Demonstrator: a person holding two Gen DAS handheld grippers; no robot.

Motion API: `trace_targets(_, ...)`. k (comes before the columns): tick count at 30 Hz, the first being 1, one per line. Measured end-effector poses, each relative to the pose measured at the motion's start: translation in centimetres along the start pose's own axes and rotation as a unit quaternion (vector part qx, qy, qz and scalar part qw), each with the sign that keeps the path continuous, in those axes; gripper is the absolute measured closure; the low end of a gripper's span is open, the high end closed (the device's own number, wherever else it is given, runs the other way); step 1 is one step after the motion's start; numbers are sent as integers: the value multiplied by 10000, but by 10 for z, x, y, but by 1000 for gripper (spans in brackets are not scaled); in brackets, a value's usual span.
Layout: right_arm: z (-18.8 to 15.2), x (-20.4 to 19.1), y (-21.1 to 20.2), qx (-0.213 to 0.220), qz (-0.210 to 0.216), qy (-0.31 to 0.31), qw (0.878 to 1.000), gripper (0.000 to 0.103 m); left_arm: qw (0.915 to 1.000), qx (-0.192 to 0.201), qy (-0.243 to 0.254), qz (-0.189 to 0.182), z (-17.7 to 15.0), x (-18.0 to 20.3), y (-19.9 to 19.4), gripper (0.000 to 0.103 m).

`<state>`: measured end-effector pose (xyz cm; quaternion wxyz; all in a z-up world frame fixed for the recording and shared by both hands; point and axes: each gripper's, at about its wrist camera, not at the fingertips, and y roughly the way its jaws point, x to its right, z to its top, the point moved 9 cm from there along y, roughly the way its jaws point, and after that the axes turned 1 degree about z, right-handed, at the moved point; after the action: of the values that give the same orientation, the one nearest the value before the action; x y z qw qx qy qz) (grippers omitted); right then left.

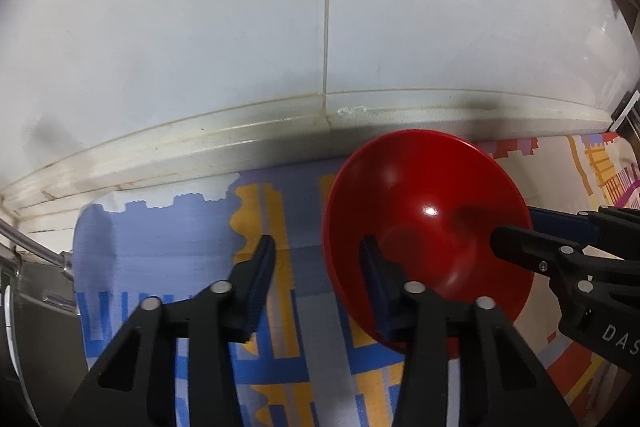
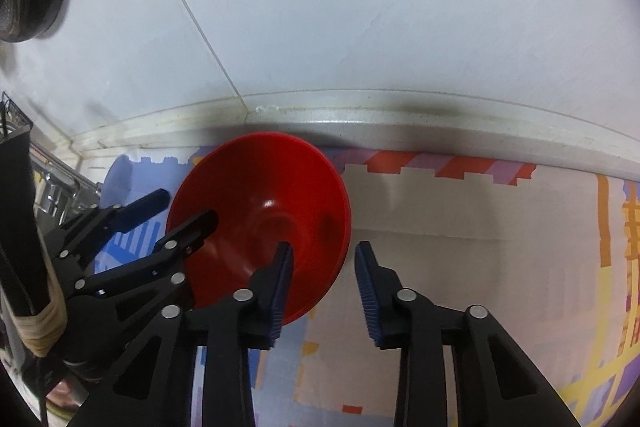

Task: Organize plates and bowls
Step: 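Close both grippers on the red bowl rim, then lift the red bowl and carry it over the bowl stack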

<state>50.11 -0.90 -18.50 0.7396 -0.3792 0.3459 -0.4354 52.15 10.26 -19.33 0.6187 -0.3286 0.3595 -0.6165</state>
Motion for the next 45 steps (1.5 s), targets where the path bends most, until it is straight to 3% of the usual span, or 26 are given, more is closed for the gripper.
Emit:
trace_targets(7, -2, 0, 3, -64, 35, 17, 10000, 85, 9999, -80, 6, -151, 1, 6, 2, 88)
trace_targets(16, -5, 1, 5, -150, 118, 190, 9996, 87, 9999, -89, -55, -39, 1, 12, -1, 89)
trace_targets(21, -8, -2, -7, -85, 137, 183, 9997, 87, 9999, -5, -108, -21, -6, 11, -21, 90)
trace_targets(31, -25, -6, -54, 101, 84, 148, 9998, 87, 9990, 290, -230, -249, -16, 29, -80, 90)
trace_targets(45, -71, 11, -136, 560, 61, 304, 9979, 87, 9956, 724, -29, -595, -23, 81, -153, 89)
